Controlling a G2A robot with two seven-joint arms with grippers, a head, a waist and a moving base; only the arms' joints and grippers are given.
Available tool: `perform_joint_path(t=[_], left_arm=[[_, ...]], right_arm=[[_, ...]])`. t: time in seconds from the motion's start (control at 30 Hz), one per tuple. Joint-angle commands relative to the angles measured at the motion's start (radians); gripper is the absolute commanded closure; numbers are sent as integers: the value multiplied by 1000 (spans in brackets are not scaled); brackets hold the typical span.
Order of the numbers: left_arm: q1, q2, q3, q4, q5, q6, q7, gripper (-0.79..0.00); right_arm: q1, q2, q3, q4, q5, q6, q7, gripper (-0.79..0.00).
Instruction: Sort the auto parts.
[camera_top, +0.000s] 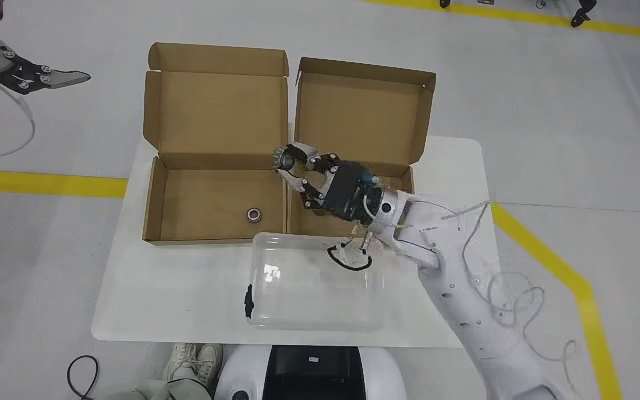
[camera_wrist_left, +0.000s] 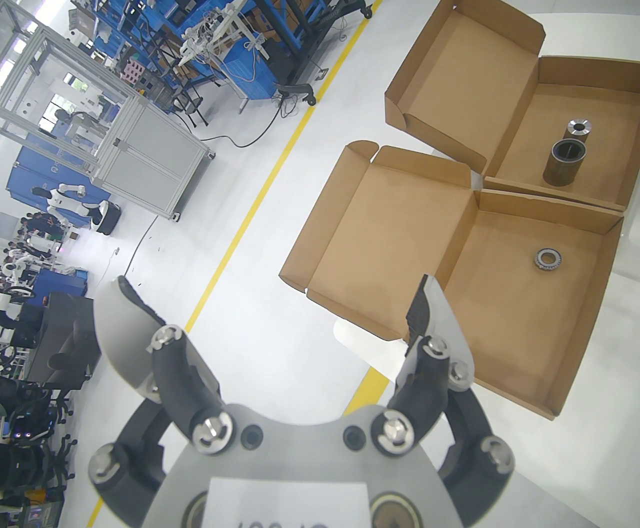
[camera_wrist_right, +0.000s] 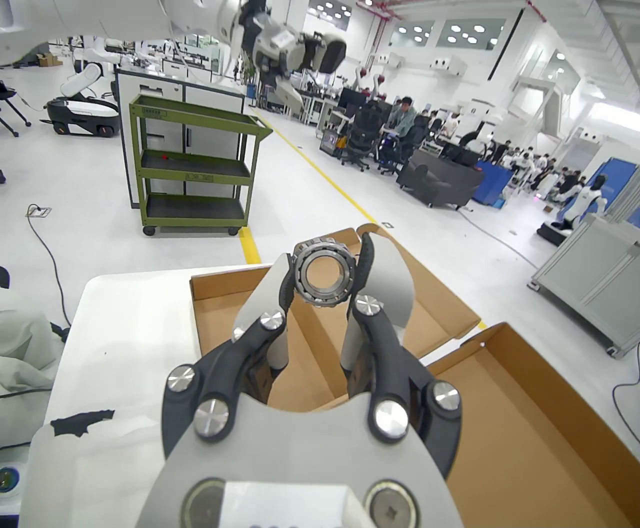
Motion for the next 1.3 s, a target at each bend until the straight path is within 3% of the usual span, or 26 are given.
perform_joint_path(t=[0.0, 0.47, 0.77, 1.27], left_arm=[[0, 0, 0, 0, 0, 0, 0, -785], [0, 0, 0, 0, 0, 0, 0, -785], [0, 0, 0, 0, 0, 0, 0, -785], [0, 0, 0, 0, 0, 0, 0, -785]], right_arm=[[15, -3, -15, 54, 10, 0, 15, 0], [181, -72, -204, 438, 76, 49, 79, 0], [293, -151, -333, 676, 143, 61, 71, 0], [446, -300, -479, 959, 198, 65, 78, 0]])
